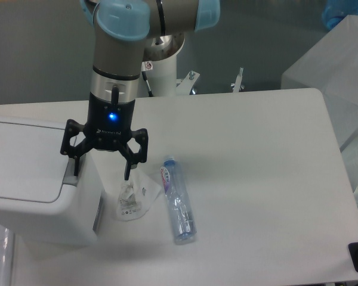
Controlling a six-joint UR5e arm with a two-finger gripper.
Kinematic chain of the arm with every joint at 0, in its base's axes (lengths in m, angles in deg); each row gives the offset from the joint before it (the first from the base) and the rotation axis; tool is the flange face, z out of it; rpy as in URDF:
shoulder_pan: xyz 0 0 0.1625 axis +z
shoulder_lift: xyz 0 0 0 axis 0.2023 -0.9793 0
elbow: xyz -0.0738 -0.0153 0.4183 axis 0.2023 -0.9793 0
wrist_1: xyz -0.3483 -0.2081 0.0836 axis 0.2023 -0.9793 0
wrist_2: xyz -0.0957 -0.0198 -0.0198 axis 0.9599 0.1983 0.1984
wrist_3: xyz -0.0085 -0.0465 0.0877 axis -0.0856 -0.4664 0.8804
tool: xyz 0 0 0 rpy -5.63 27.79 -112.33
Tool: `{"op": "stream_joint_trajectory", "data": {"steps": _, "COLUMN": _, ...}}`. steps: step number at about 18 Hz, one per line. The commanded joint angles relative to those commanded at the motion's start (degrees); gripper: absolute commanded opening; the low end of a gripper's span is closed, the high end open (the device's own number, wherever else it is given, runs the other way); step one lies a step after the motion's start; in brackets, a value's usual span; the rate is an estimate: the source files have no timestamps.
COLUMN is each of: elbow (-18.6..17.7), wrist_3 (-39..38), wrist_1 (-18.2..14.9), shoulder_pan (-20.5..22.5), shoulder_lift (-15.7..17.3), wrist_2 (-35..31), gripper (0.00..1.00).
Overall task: Open the trash can
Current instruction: 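Push the lid so it swings open, exposing the bin interior, then raise the gripper and withdraw it from the open trash can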
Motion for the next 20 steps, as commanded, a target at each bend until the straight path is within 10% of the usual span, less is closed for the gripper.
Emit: {"op": "stream_joint_trajectory", "data": {"steps": 20, "elbow": 6.1, "wrist_3": 1.0, "wrist_1": 2.1, "shoulder_pan": 0.8, "shoulder_lift": -0.6, "wrist_2": -0.4, "gripper": 1.0}}
